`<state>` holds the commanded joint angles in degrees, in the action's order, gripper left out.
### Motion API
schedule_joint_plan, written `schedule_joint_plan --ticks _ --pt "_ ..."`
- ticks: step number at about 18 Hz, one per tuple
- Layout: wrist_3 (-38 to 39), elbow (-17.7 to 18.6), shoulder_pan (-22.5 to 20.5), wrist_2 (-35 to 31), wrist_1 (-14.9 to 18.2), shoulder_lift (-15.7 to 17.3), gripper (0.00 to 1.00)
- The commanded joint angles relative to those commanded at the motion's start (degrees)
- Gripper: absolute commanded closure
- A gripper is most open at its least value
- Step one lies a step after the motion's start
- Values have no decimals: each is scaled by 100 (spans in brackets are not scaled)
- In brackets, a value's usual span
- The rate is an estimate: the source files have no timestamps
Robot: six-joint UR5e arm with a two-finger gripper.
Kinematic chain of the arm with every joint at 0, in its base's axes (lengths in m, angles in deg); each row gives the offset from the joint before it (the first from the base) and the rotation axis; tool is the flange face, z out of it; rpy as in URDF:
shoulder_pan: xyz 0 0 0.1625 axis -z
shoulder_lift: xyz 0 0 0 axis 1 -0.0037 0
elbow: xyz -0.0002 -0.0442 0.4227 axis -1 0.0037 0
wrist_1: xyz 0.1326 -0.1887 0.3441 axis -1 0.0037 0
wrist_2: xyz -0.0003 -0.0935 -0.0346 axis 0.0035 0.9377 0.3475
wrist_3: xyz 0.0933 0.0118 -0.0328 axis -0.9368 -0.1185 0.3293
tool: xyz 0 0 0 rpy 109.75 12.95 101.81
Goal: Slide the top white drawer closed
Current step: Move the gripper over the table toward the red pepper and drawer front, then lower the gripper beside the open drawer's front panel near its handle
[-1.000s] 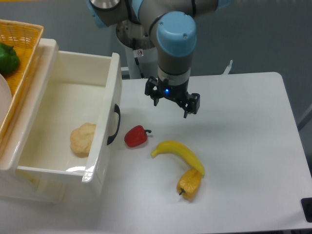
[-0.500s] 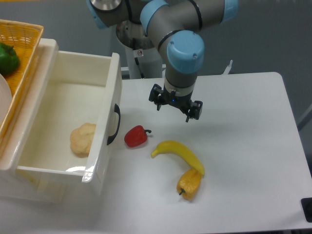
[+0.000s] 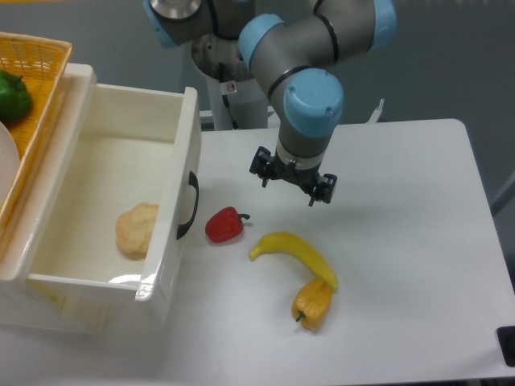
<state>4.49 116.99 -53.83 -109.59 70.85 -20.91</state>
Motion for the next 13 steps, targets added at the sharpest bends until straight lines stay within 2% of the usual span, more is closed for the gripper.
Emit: schedule_joint_plan --ticks 4,6,10,13 --pt "183 10 26 70 9 -132 0" --pt "665 1 44 201 -166 -202 0" --pt "1677 -17 44 1027 -658 -316 0" --pt "1749 -17 149 1046 -730 -378 0"
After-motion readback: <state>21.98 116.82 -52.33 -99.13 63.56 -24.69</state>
